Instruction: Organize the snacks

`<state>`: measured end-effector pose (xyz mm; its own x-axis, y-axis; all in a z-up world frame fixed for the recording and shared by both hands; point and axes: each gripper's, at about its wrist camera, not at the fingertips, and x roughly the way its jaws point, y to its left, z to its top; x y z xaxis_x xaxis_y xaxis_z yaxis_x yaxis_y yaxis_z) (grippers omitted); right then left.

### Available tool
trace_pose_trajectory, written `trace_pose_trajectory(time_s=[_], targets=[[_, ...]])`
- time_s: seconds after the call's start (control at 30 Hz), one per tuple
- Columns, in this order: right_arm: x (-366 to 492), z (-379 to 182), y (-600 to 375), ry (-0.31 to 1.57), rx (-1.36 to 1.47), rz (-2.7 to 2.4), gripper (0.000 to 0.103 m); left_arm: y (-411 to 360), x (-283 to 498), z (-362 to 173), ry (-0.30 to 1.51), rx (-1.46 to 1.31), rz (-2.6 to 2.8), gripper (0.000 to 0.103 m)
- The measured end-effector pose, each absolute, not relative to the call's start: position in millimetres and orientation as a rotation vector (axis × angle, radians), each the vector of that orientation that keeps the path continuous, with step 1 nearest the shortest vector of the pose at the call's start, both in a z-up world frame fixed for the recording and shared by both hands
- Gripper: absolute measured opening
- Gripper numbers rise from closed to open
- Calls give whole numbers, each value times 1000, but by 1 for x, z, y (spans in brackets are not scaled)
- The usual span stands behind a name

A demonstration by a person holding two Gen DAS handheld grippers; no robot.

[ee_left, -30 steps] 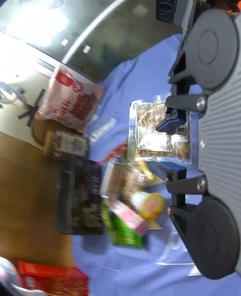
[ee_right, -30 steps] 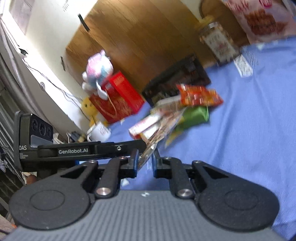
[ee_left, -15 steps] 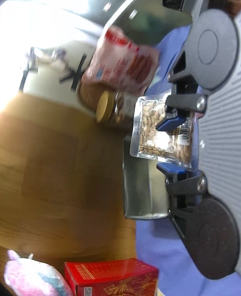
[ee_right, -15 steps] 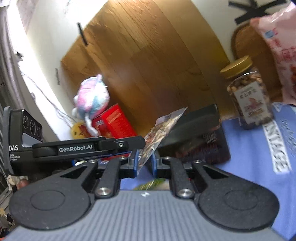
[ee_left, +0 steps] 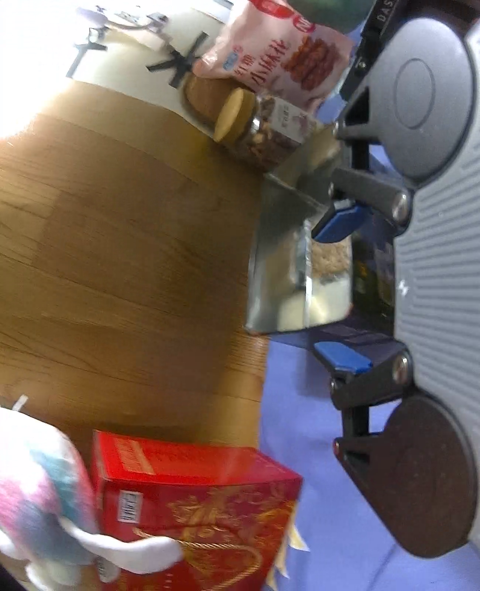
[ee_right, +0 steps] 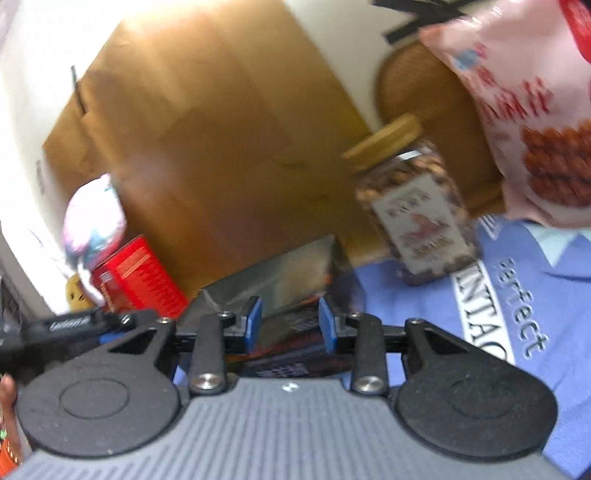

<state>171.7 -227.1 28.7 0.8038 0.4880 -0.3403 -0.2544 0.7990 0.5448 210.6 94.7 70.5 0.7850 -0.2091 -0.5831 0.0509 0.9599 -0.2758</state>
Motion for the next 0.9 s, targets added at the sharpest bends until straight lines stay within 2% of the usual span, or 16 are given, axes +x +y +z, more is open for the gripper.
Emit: trace_pose_trajectory(time_s=[0.13,0.33,0.37,0.5,0.67,0.73,0.83,0.9], targets=[[163,7,-237,549,577,413,38,94,197,63,687,-282,-207,59],[166,-28,-246,706,737,386,38,57,180,40,762,-149,-245,60],[165,-31,-242,731,737,397,35,56,180,33,789,-152,-243,59],[142,-25,-224,720,701,479,36,59,165,27,799,-157,-231,60],[107,-10,-212,671,556,526,37,64,144,41,784,-183,-273,62],[98,-3,-211,649,491,538,37,65,145,49,754,-172,-265,70],[89,8,-199,585,351,550,49,62,157,55,749,-169,-276,71],[87,10,-188,571,254,553,50,56,167,53,774,-168,-300,71]])
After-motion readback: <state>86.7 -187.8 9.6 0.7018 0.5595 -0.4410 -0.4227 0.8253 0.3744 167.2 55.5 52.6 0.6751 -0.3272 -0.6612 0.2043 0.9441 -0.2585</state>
